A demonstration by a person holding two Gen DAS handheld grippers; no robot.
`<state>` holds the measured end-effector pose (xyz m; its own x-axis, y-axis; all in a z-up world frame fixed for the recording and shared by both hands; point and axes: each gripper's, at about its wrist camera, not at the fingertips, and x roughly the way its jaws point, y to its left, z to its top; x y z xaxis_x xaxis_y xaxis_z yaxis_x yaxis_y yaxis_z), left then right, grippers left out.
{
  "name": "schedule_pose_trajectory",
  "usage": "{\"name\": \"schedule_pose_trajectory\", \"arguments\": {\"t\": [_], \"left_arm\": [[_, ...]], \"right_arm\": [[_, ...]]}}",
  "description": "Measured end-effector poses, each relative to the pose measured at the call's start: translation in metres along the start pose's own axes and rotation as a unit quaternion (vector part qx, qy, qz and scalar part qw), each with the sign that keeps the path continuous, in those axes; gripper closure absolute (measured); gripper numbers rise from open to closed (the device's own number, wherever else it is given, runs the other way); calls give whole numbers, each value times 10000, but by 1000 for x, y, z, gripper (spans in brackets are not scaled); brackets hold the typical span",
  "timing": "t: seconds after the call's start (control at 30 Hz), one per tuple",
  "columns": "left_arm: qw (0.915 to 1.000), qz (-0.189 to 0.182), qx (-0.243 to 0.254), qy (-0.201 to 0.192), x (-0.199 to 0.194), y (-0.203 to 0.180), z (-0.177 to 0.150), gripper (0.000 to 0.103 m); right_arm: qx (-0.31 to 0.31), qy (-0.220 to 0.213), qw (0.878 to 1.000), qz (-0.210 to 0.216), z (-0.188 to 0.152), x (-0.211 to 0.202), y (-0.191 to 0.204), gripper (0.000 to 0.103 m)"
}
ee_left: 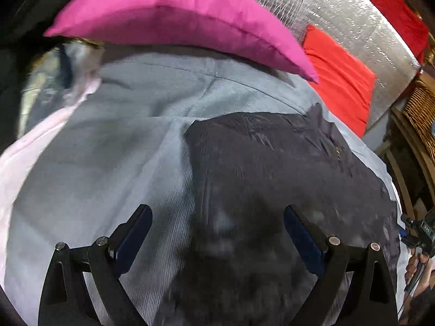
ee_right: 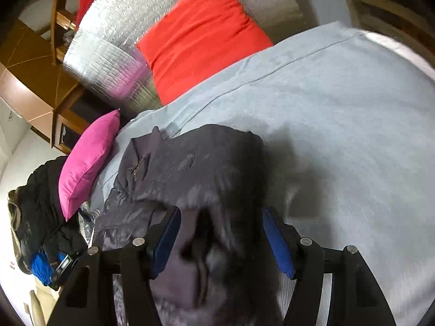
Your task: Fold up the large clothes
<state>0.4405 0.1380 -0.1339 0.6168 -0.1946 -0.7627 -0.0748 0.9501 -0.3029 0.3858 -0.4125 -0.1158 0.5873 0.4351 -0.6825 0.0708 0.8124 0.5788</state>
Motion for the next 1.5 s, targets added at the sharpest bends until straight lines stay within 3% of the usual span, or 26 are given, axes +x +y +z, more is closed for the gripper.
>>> {"name": "schedule_pose_trajectory", "arguments": {"t": [0.1,0.13,0.17,0.23,0.27,0.3,0.37,0.47,0.63,0.7,0.73,0.77,0.83,0.93,1.0,1.1,1.13,1.17,1.2,1.27,1.33,1.37,1.43,1.5], "left_arm": [[9999,56,-56,126,25,4,17,6],[9999,44,-101,124,30,7,22,6],[9998,-4,-180,102,35,9,28,7],[9998,-91,-45,180,42,6,37,79],[9995,40,135,285,44,0,41,91],[9995,109,288,64,40,-6,43,92],[9982,151,572,-66,41,-14,40,92],[9960,540,705,119,59,-12,30,91],[9864,1178,1066,-427,29,-29,31,71],[9818,1251,1141,-861,5,-41,29,47],[9796,1246,1165,-1063,-6,-48,27,42],[9768,1141,1206,-1355,-22,-64,22,39],[9759,809,1414,-1452,-31,-95,14,38],[9728,109,1981,-1195,-29,-166,-13,38],[9651,-467,2408,-917,-16,-227,-43,38],[9507,-986,2871,-632,2,-301,-85,38],[9464,-1093,2982,-597,6,-320,-98,38],[9404,-1223,3127,-531,11,-342,-113,38],[9361,-1312,3225,-493,15,-354,-123,38],[9290,-1411,3393,-447,26,-379,-141,38],[9276,-1299,3495,-242,42,-389,-148,38],[9300,-1222,3465,-42,54,-391,-151,38],[9307,-1128,3480,-13,64,-392,-157,38],[9290,-1058,3547,-63,67,-393,-158,39]], "right_arm": [[-104,95,9999,2,8,15,-2,37],[-154,154,9997,57,9,19,-1,45],[-246,189,9995,33,10,21,0,71],[-487,262,9983,-172,15,23,8,86],[-654,198,9974,-247,17,20,15,91],[-955,54,9949,-333,17,11,29,91],[-1477,-255,9872,-548,15,-1,47,92],[-1221,274,9838,-1284,13,39,20,92],[-586,-111,9965,-585,13,16,8,85],[-366,-140,9986,-342,15,7,3,81],[-290,-168,9991,-278,16,2,1,80],[-205,-198,9994,-217,16,-1,-2,80],[1,-200,9998,-70,17,-2,-7,80],[70,-50,9999,-81,21,12,-9,79],[93,116,9999,-38,25,20,-11,79],[86,263,9996,-106,31,28,-14,74],[98,308,9994,-82,33,29,-15,65],[80,317,9994,-84,33,28,-16,40],[49,275,9996,-110,32,25,-18,28],[-6,102,9999,-72,31,17,-22,22],[55,160,9998,72,32,18,-28,25],[-24,268,9996,116,31,23,-28,44],[-383,622,9973,-38,30,39,-18,85],[-810,500,9950,-307,35,39,1,93]]}}
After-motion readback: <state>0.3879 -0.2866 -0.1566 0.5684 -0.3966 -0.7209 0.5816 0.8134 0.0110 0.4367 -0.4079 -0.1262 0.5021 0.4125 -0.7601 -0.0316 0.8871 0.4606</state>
